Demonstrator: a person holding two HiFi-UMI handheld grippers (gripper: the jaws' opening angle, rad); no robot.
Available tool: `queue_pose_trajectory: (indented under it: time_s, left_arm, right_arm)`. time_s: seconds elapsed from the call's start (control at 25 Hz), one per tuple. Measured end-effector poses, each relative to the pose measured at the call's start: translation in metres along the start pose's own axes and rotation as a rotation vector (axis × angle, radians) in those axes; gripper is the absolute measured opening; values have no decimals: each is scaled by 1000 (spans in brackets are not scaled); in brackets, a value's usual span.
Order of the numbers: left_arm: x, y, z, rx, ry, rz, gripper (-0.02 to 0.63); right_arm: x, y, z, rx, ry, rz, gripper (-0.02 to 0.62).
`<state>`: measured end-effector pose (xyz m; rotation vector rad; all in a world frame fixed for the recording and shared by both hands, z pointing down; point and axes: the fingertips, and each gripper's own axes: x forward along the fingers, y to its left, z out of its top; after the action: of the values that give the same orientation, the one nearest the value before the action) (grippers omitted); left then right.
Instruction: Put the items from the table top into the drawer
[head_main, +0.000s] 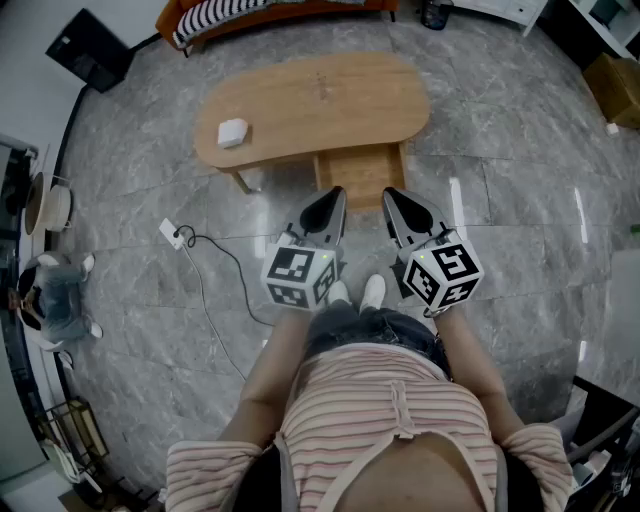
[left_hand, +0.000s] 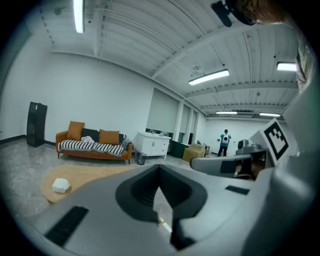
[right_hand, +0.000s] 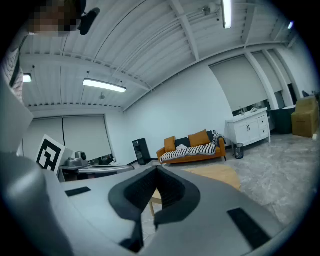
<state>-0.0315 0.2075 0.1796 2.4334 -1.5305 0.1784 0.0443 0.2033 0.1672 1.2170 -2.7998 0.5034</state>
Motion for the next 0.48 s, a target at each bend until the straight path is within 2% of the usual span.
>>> queue_pose_trajectory:
  time_s: [0.24,0.48]
  left_arm:
    - [7,-4,-5,-15,16,23,12]
    - [9,9,-14,-51,30,64,12]
  right_arm:
    - [-8,-15,0,15,1,-6,8]
    - [-8,-32,-1,6,2,-13,8]
